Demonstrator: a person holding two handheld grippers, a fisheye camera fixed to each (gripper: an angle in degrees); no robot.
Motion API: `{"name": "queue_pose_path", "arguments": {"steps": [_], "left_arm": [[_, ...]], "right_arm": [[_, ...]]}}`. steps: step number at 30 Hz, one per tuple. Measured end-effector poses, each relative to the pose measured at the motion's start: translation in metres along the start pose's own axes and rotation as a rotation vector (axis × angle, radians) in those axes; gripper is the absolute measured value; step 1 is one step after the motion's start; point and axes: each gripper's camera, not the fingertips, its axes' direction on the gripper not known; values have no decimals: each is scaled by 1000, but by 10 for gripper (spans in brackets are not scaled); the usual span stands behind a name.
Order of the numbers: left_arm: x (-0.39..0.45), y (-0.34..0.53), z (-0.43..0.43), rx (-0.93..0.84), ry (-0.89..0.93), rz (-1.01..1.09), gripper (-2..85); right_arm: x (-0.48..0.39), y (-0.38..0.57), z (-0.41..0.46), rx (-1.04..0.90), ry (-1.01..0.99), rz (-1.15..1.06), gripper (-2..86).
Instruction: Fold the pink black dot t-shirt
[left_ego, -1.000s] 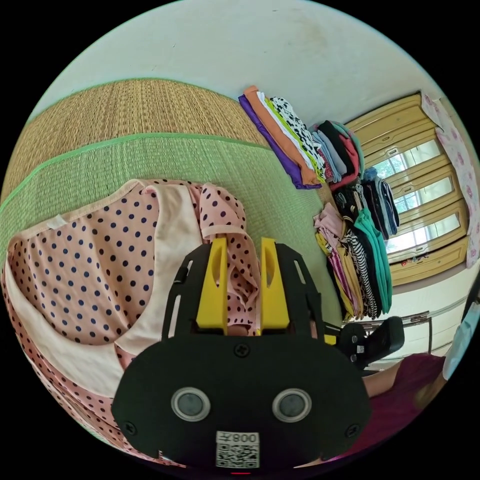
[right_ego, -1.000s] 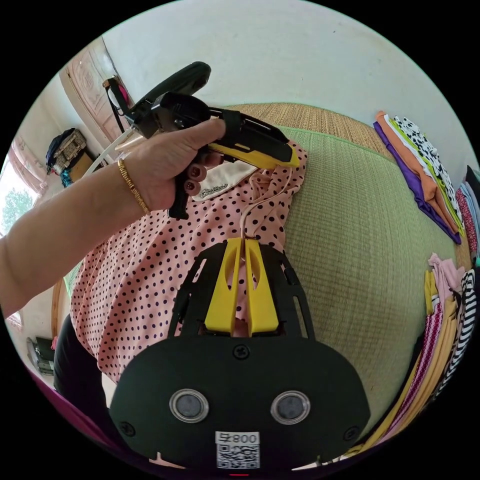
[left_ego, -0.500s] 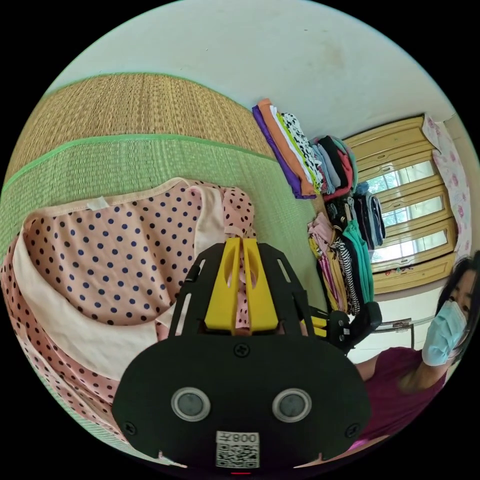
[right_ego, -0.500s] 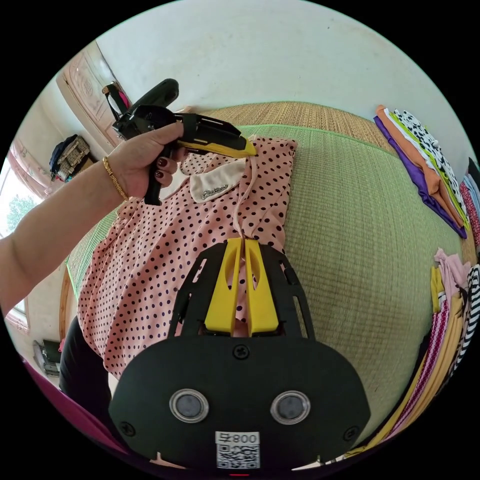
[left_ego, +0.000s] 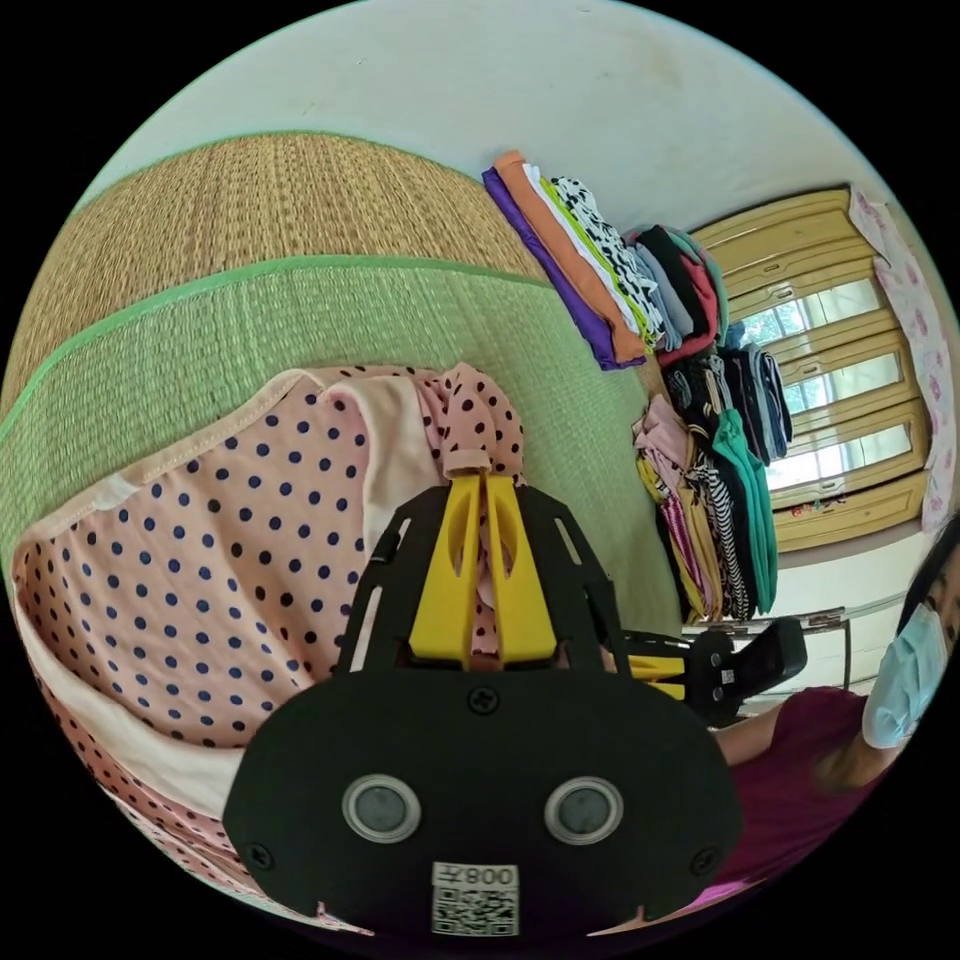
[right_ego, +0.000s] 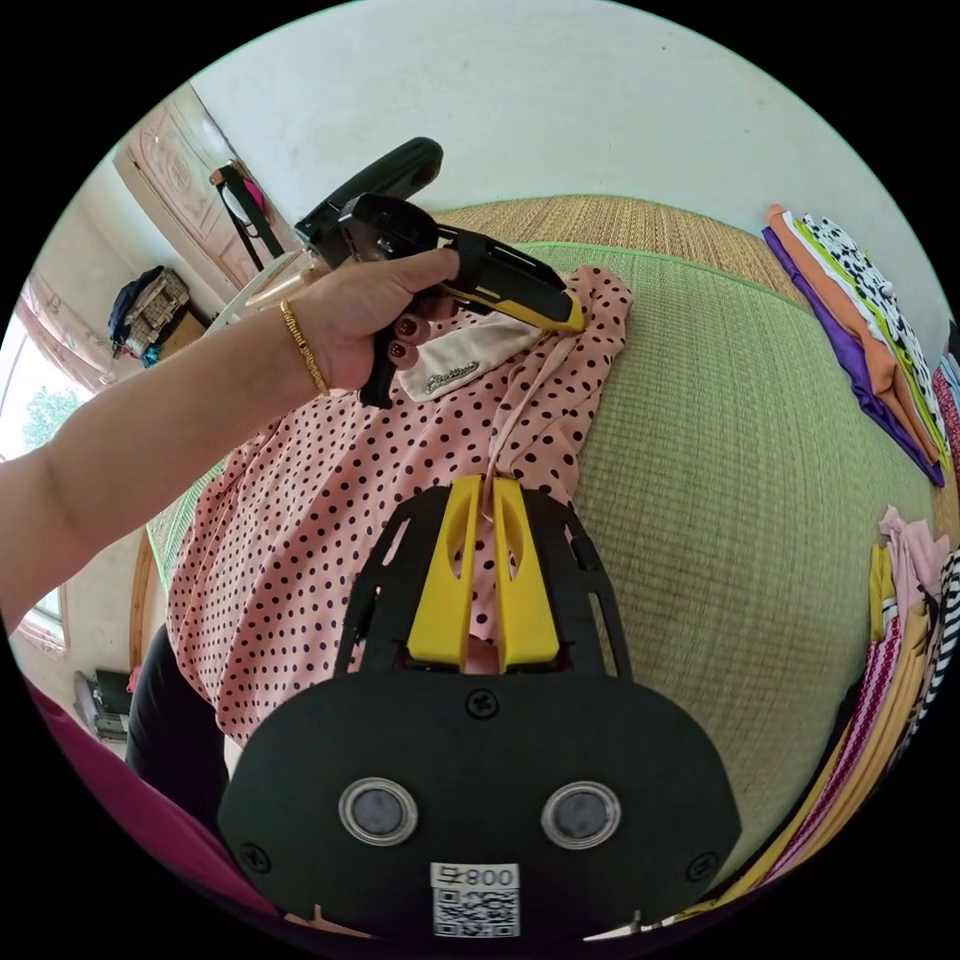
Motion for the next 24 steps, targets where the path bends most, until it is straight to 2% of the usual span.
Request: {"name": "queue_pose_path", "arguments": {"steps": [6, 15, 21, 24], "left_arm": [[-15, -6, 1, 16, 76, -10, 31], [-37, 6, -28, 88, 94, -91, 41], [-8, 10, -42, 168, 21, -2, 40], [14, -1, -26, 103, 21, 84, 34]], "right_arm": [[-7, -3, 7, -5, 8, -20, 28], [-4, -3, 15, 1, -16, -6, 33], [-4, -4, 20, 4, -18, -4, 43], [-7, -5, 23, 1, -12, -14, 54]]}}
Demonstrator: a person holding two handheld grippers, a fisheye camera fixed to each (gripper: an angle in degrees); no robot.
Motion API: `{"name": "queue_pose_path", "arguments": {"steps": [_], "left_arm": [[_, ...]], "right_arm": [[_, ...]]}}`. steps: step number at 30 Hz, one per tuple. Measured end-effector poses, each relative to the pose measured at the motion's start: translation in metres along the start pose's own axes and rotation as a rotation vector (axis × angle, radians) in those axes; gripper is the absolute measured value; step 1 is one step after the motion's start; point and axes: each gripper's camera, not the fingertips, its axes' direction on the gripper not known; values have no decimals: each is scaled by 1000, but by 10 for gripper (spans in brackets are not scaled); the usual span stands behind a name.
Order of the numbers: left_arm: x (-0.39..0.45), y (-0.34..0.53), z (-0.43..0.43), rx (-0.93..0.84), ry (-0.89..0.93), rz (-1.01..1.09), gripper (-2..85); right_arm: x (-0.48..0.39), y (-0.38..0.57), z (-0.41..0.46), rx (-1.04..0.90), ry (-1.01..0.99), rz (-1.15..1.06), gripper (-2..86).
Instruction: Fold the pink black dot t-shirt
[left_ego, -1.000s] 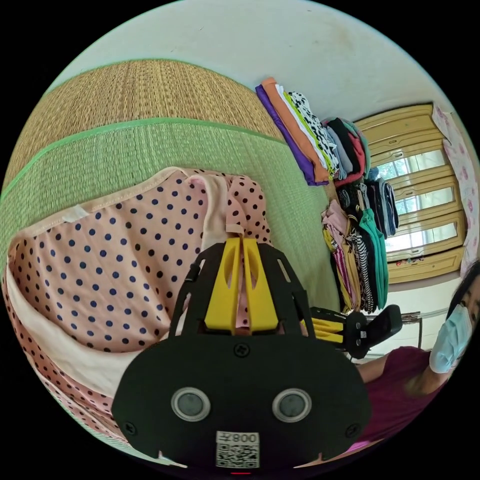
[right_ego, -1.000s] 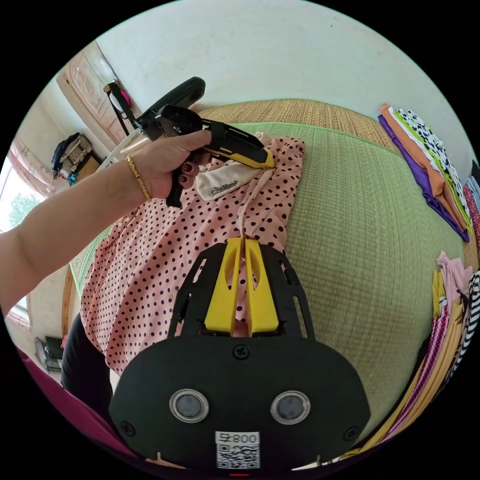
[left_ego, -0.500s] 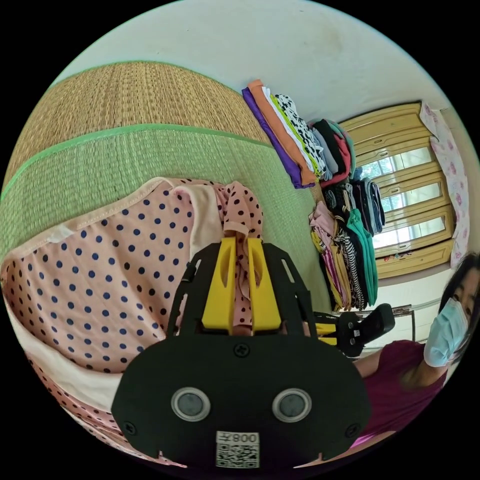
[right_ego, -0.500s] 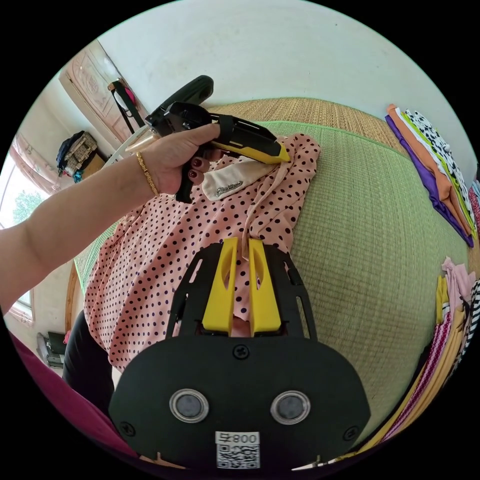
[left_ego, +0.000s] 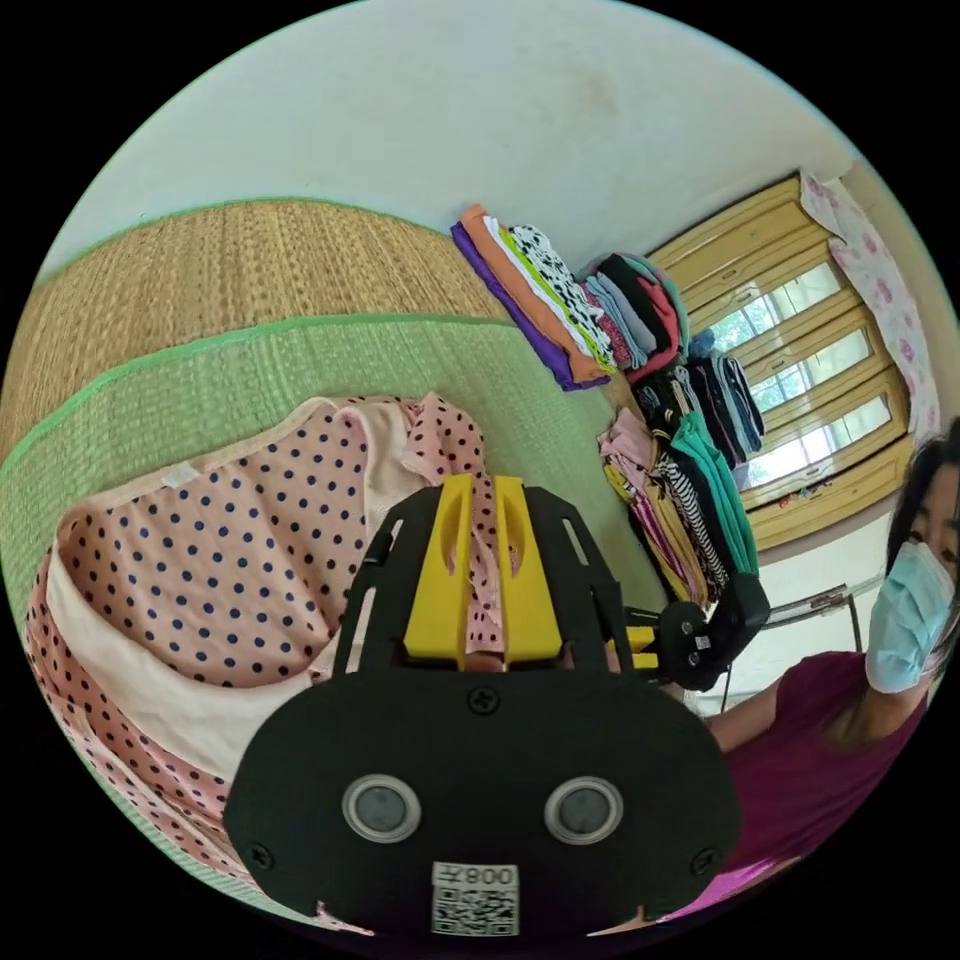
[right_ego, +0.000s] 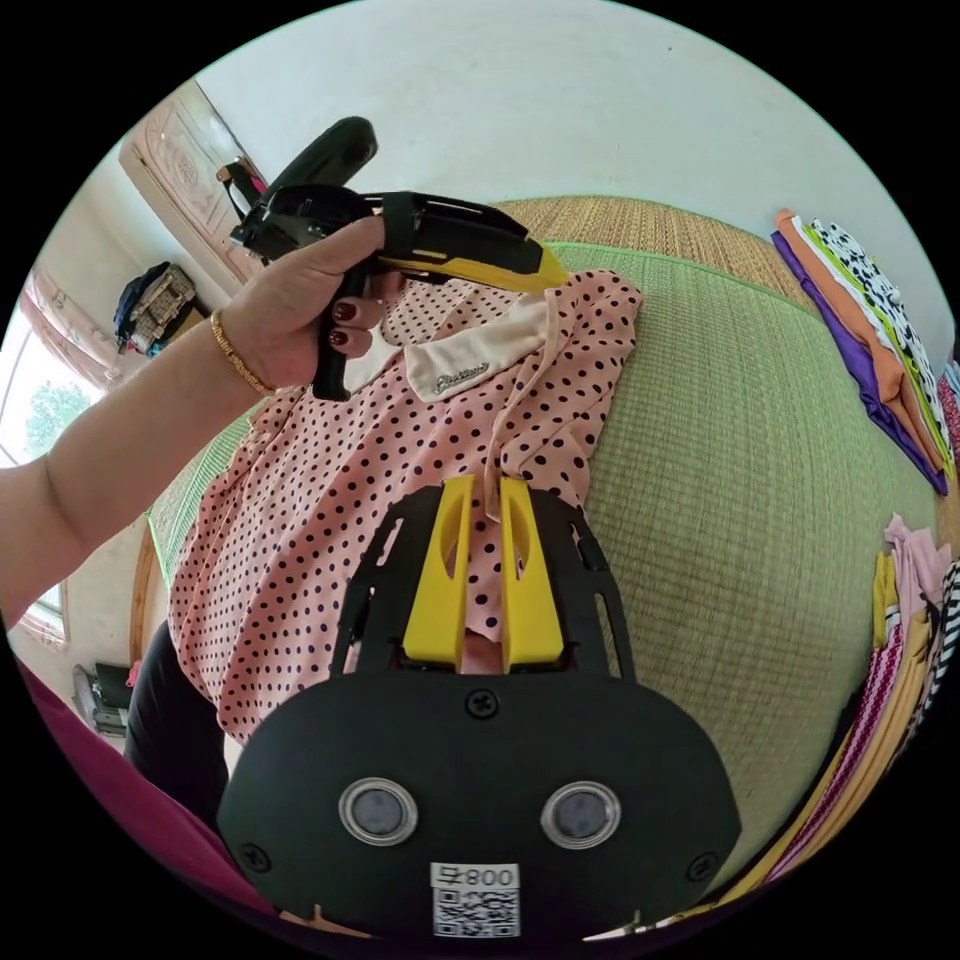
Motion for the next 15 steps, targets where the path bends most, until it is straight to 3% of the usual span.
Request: {"name": "queue_pose_path", "arguments": {"steps": [5, 15], "left_arm": [[12, -10, 34, -164, -225, 58, 12], [9, -2, 21, -133, -246, 20, 4]], "right_arm": [[-4, -1, 5, -7, 26, -15, 68], [-1, 3, 1, 28, 27, -26, 69]]}}
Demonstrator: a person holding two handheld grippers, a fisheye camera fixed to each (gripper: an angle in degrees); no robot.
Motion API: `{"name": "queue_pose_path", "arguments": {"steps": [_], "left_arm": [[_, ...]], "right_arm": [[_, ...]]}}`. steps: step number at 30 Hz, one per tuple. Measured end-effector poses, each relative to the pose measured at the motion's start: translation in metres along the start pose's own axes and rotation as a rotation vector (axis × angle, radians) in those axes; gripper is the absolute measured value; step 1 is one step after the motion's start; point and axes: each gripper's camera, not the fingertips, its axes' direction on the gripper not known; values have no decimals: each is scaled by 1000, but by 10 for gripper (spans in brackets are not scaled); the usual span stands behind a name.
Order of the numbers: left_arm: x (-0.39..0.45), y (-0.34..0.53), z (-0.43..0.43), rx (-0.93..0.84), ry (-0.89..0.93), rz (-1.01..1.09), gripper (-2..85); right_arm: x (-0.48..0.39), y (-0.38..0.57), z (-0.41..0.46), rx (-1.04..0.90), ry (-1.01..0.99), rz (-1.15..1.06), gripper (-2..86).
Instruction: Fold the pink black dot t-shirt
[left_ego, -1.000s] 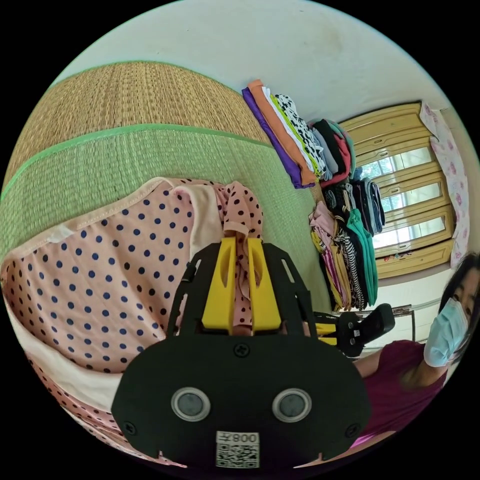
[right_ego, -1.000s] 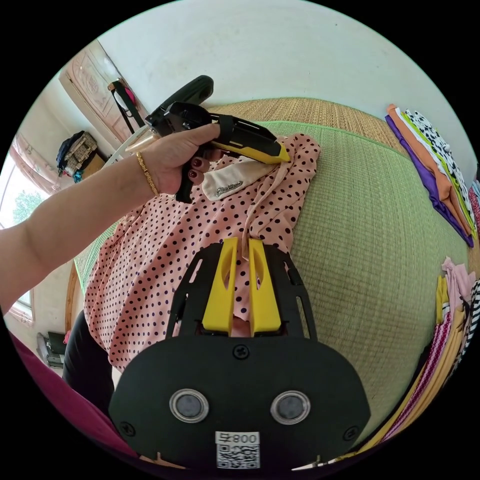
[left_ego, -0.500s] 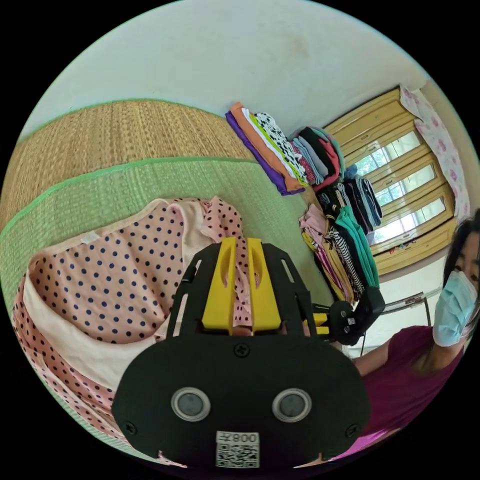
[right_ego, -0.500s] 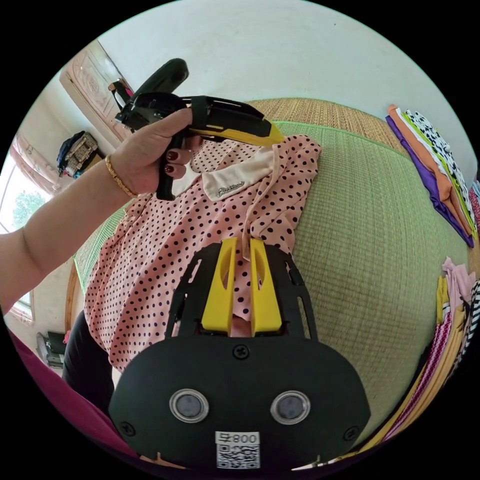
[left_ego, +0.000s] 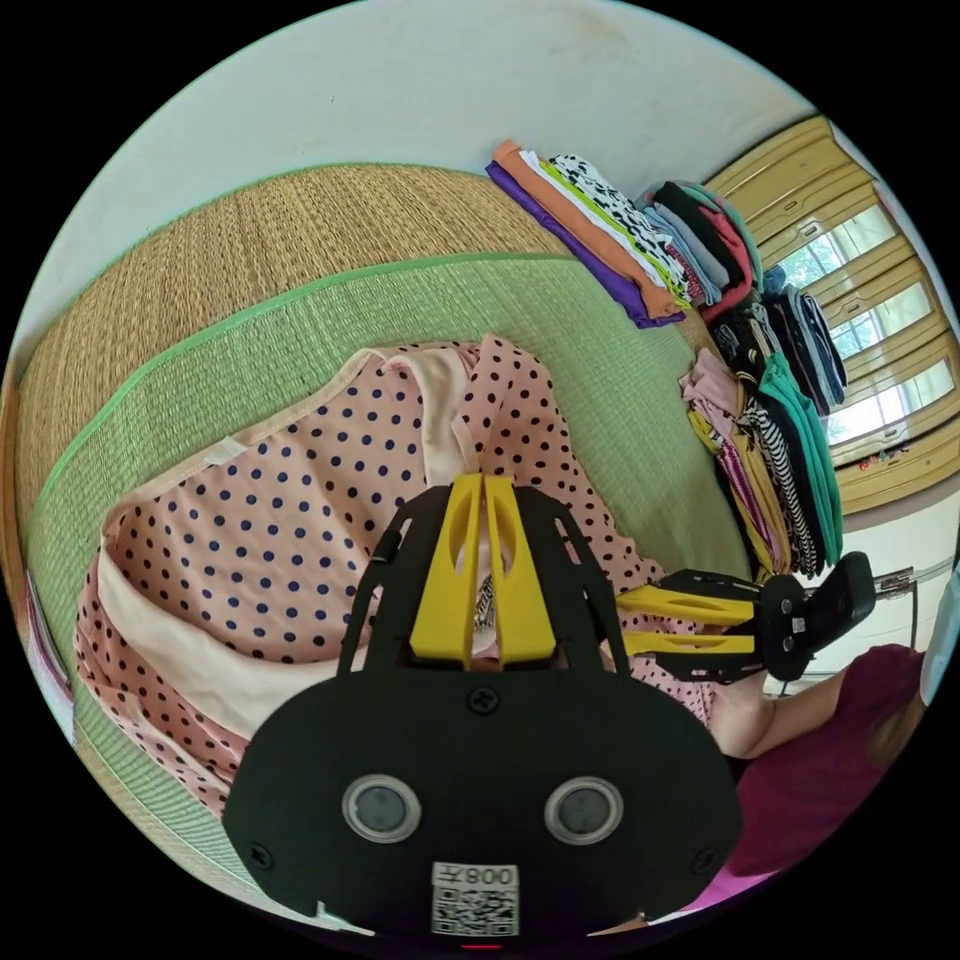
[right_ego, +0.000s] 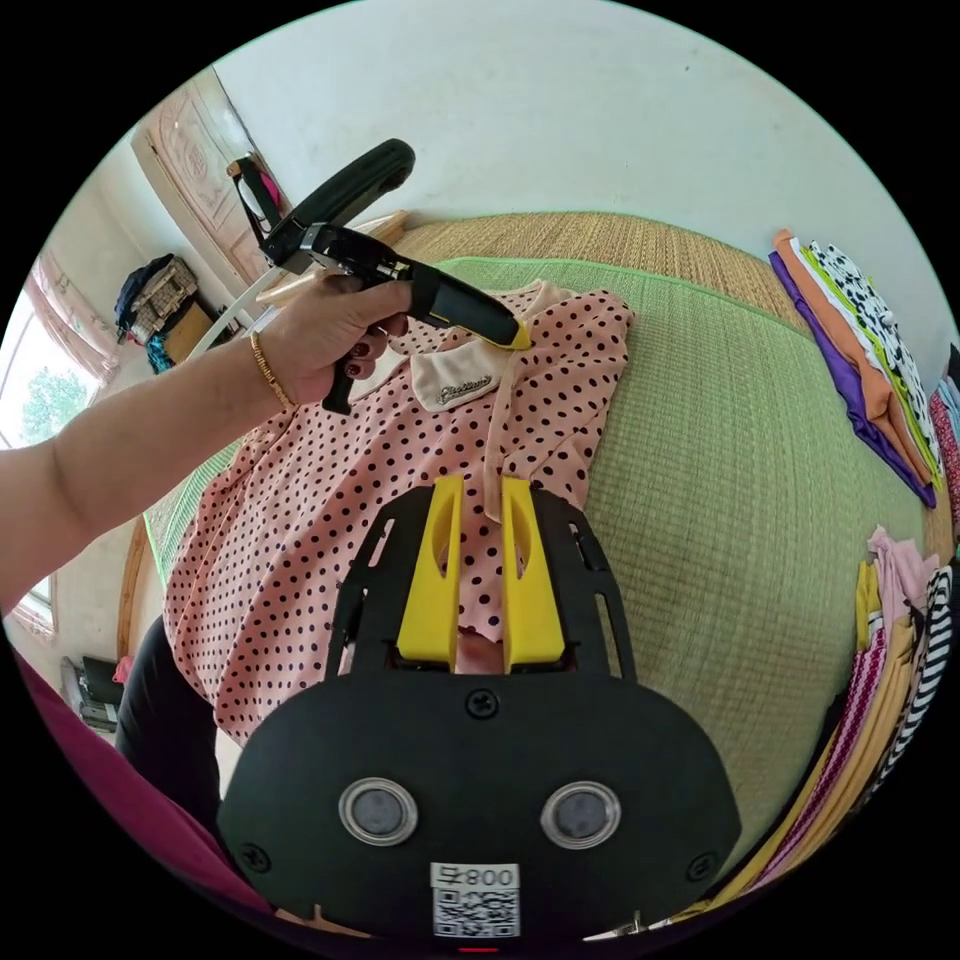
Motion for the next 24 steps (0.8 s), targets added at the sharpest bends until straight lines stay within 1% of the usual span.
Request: {"name": "queue_pose_path", "arguments": {"steps": [5, 7, 10, 12, 14, 24], "left_arm": [[17, -5, -9, 57, 16, 55, 3], [23, -12, -6, 67, 25, 70, 3], [26, -22, 9, 26, 23, 70, 3], [27, -29, 20, -7, 40, 66, 3], [31, -33, 24, 3, 66, 71, 3], [41, -48, 26, 20, 125, 102, 2]], "right_arm": [[17, 5, -13, 79, -97, 40, 47], [23, 6, -12, 92, -92, 61, 36], [31, 3, -1, 60, -69, 80, 20], [35, 1, 8, 16, -20, 97, 11], [43, 1, 14, -17, 37, 120, 6], [70, 10, 21, 9, -24, 179, 1]]}}
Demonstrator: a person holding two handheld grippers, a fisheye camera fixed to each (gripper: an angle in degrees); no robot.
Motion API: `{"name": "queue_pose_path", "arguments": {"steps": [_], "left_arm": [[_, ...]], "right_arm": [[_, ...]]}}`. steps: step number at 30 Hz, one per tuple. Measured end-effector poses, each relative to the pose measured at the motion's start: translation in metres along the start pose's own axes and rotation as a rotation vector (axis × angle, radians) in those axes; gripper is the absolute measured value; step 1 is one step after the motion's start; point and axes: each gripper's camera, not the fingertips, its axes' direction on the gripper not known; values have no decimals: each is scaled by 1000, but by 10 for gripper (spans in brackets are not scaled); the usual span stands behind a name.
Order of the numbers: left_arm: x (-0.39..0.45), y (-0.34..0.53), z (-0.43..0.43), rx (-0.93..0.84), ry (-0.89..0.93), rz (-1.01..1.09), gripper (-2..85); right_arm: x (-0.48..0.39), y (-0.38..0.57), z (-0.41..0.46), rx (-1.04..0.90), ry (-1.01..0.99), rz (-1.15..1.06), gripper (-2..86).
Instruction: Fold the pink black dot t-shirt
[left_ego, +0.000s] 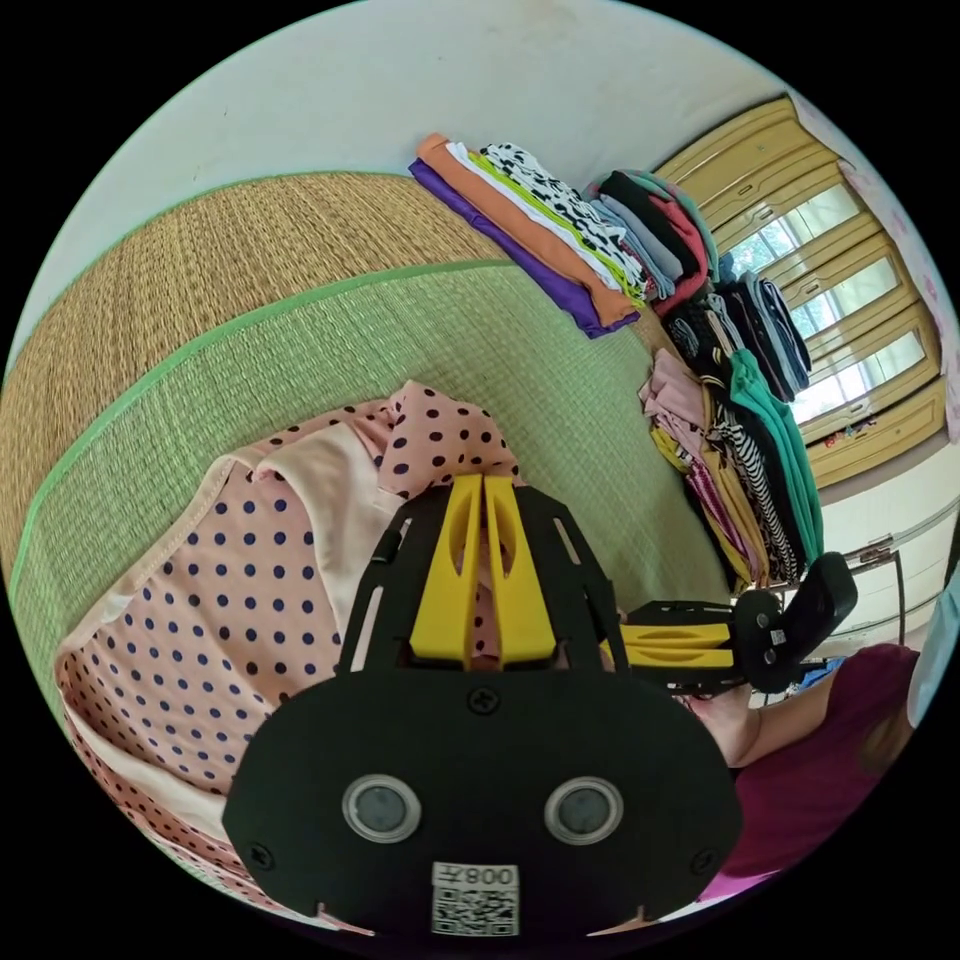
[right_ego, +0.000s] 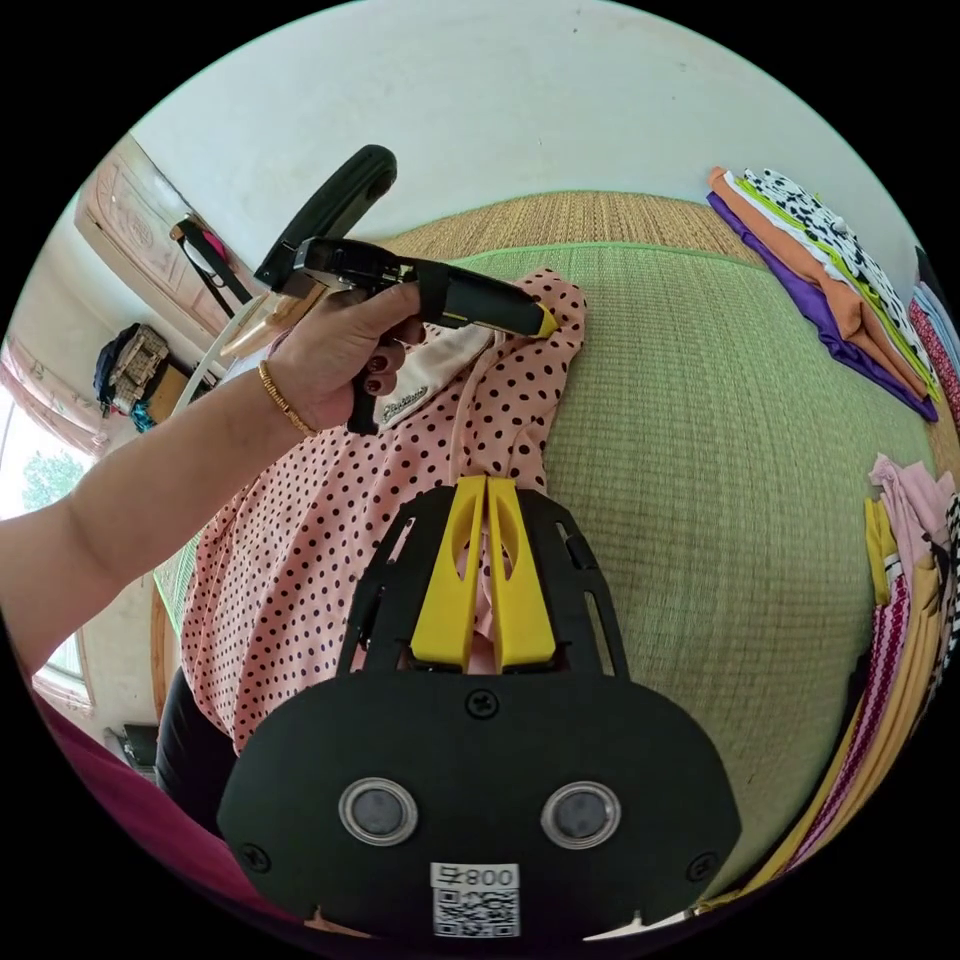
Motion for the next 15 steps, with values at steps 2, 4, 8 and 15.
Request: {"name": "queue_pose_path", "arguments": {"steps": [2, 4, 8, 15], "left_arm": [[4, 5, -7, 27, -8, 14, 2], [6, 9, -8, 8, -28, 14, 2], [6, 18, -17, 38, 15, -3, 2], [17, 46, -21, -12, 2, -29, 1]], "right_arm": [[4, 1, 2, 4, -3, 3, 1], [8, 2, 3, 9, -10, 6, 1], [17, 5, 5, 21, -22, 11, 1], [39, 11, 6, 34, -75, 37, 1]]}}
